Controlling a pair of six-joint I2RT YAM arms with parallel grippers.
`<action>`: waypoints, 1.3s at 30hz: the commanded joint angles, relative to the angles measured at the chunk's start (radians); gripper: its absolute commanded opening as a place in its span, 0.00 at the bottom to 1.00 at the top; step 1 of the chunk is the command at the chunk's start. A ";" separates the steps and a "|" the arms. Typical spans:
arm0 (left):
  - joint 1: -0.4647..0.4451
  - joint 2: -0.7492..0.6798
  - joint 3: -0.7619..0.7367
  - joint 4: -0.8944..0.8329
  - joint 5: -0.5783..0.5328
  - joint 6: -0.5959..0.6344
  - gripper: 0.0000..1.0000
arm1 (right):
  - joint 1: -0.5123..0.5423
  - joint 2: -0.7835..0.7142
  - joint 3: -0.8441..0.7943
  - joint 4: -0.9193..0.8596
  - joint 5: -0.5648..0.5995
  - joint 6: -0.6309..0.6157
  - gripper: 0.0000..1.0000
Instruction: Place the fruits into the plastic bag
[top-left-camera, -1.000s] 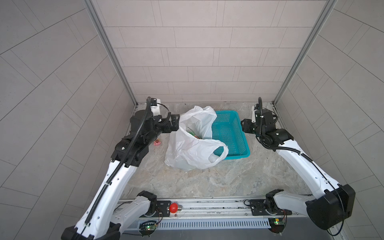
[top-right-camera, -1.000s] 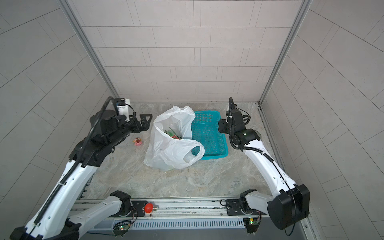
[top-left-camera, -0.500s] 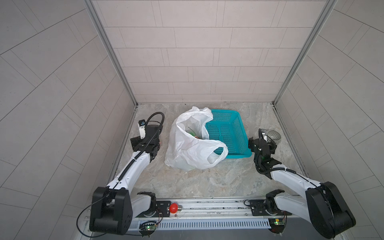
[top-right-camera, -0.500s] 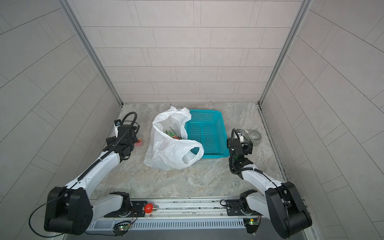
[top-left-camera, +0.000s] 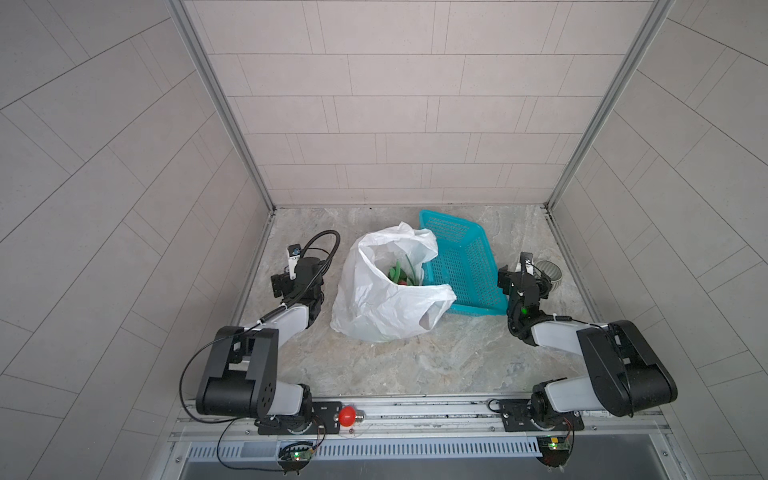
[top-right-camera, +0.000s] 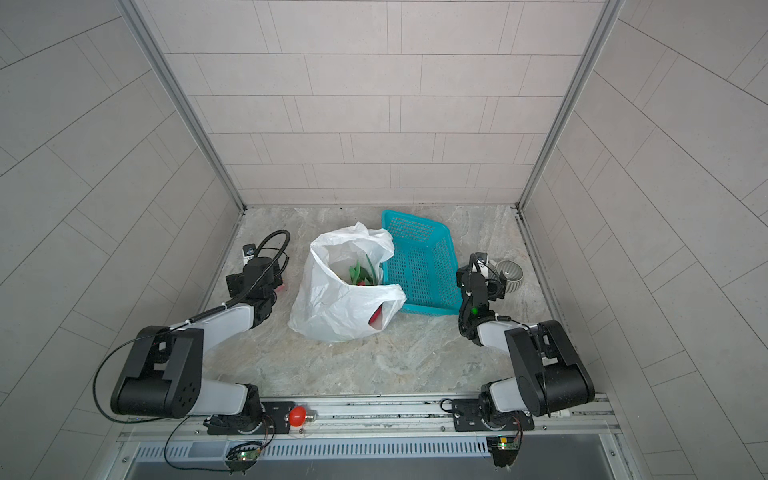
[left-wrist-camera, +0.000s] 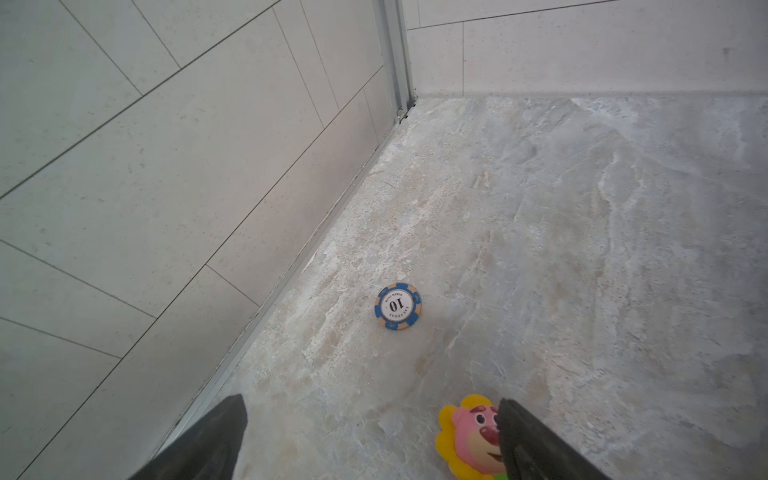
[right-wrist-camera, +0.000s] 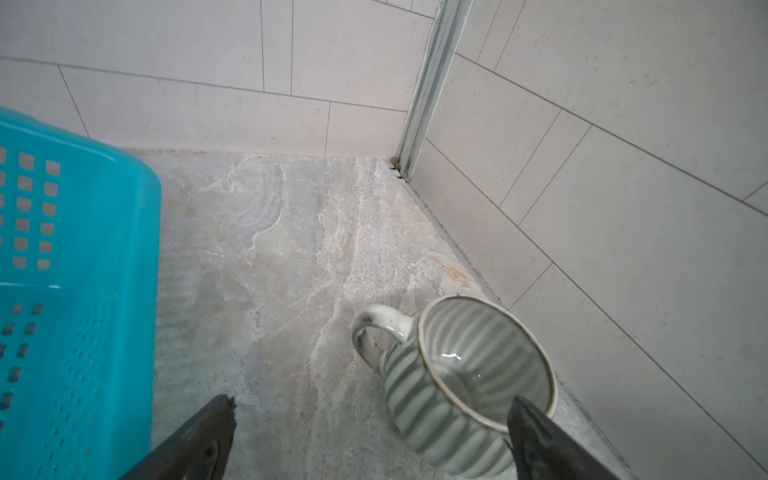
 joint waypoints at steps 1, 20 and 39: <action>0.007 0.052 -0.022 0.130 0.033 0.061 1.00 | -0.041 0.182 -0.078 0.348 -0.145 -0.046 0.99; 0.003 0.147 -0.161 0.481 0.423 0.071 1.00 | -0.060 0.133 -0.005 0.131 -0.234 -0.055 0.99; 0.002 0.152 -0.157 0.499 0.356 0.063 1.00 | -0.059 0.137 -0.006 0.137 -0.225 -0.052 0.99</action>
